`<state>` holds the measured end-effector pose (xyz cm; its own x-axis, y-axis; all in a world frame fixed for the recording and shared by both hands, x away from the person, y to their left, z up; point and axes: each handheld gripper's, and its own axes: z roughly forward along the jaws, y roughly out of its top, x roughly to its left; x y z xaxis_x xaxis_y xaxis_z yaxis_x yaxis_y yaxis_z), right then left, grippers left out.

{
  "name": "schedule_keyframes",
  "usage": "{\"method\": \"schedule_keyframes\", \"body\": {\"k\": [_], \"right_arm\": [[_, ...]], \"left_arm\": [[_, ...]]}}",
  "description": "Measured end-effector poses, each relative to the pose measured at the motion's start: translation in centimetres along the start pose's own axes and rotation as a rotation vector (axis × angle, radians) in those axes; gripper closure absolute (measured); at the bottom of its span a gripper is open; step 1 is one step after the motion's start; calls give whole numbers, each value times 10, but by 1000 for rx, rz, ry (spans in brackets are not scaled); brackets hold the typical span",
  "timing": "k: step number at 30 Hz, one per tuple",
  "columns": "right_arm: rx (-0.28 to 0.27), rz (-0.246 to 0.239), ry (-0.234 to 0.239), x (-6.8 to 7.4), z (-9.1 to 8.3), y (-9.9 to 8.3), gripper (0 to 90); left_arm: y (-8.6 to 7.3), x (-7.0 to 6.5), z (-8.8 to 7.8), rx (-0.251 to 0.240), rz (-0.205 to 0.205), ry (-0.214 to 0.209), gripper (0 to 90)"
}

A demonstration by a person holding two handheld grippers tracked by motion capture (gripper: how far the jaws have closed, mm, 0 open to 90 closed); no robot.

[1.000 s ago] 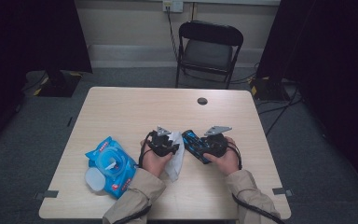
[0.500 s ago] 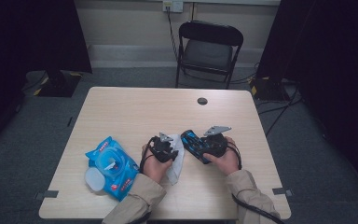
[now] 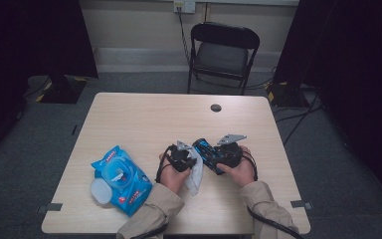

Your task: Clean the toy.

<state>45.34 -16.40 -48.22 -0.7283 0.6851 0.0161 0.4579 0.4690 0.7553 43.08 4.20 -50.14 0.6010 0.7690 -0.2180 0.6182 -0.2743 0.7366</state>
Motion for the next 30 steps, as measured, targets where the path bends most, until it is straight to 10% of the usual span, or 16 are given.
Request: {"method": "schedule_keyframes", "body": {"k": [30], "right_arm": [[11,-4,0,0,1,2,435]], "left_arm": [[0,-29,9,31,68,-81,861]]}}
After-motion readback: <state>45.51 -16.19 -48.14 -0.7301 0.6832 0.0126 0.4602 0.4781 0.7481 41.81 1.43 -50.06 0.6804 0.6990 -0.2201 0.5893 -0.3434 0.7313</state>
